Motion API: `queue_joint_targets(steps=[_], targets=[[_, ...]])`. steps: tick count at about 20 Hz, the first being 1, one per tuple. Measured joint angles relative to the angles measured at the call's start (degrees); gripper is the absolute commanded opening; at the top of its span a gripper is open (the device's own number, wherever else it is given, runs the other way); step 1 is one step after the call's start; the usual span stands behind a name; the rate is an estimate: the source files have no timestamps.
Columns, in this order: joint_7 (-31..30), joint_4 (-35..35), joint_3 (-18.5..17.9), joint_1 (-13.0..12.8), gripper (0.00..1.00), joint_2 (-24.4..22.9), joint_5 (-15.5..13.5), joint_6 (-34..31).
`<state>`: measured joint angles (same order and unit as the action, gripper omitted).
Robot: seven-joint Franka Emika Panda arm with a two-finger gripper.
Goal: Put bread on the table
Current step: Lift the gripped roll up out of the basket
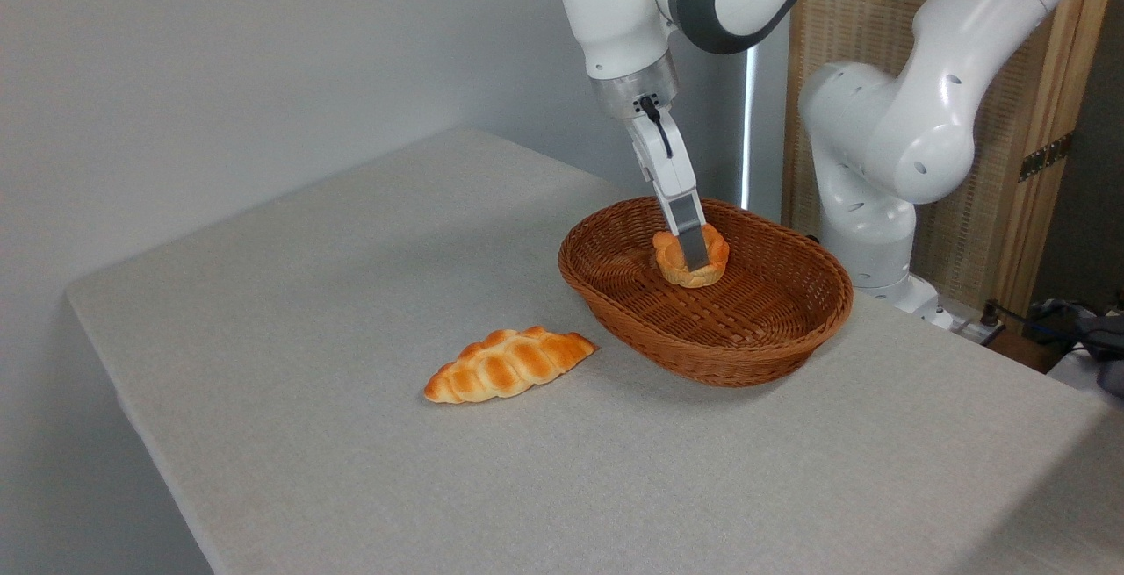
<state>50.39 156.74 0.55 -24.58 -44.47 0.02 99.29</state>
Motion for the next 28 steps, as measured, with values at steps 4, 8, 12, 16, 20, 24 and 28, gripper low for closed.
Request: queue_joint_targets(steps=[4,8,12,16,20,24,28], targets=[[0.0,-0.5,0.0,0.0,0.42,0.0,0.0,0.0],[0.6,-1.3,0.0,0.0,0.38,0.0,0.0,0.0],[1.3,-1.9,0.0,0.0,0.33,0.0,0.0,-0.1],[1.3,-2.5,0.0,0.0,0.33,0.0,0.0,-0.2],[1.3,-3.9,0.0,0.0,0.32,-0.1,0.0,-0.2],[1.3,-6.3,-0.2,0.2,0.3,-0.1,0.0,-0.2],[1.3,-9.4,-1.4,0.3,0.3,0.0,0.0,-0.2]])
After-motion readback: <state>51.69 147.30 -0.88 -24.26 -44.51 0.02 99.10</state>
